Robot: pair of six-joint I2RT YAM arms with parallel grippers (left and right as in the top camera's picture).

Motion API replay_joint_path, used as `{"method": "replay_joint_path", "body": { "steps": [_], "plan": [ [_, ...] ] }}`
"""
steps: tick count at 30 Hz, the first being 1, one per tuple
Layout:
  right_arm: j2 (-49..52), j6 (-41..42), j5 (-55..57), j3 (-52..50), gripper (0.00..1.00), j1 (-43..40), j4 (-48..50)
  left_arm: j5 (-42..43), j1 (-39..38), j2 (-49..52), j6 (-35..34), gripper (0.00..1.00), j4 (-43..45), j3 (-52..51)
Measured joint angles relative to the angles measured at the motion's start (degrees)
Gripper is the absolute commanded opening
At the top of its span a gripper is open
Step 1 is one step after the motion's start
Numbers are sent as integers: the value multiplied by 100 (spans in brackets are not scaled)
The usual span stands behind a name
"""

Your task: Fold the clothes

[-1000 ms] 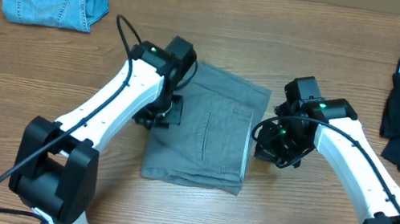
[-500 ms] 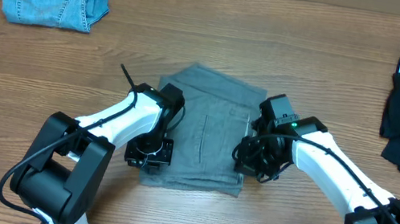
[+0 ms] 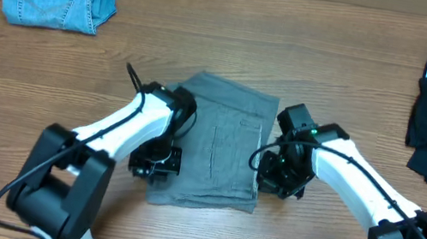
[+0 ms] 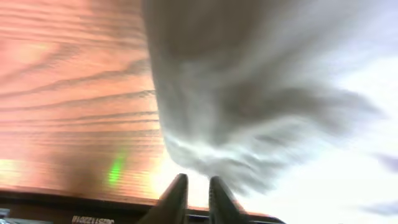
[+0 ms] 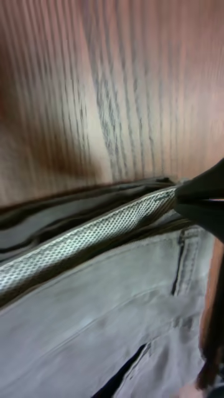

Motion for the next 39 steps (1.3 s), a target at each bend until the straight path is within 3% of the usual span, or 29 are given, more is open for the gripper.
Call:
{"method": "replay_joint_path", "body": {
  "steps": [1, 2, 8, 19, 28, 39],
  "plan": [
    [-7, 44, 76, 103, 95, -2, -46, -48, 0, -109, -15, 97, -48, 144],
    [-9, 59, 170, 221, 100, -2, -72, -92, 0, -225, -20, 100, -61, 271],
    [-11, -26, 426, 474, 100, -2, 114, -660, 0, -675, -79, 100, 195, 876],
    [-11, -31, 787, 474, 100, -2, 411, -1497, 352, -494, -76, 100, 824, 892],
    [-11, -28, 855, 476, 100, -4, 409, -28, 1320, 361, 922, 100, 1239, 890],
    [-11, -28, 907, 476, 100, -2, 481, 538, 1449, 564, 1300, 100, 1344, 820]
  ]
}}
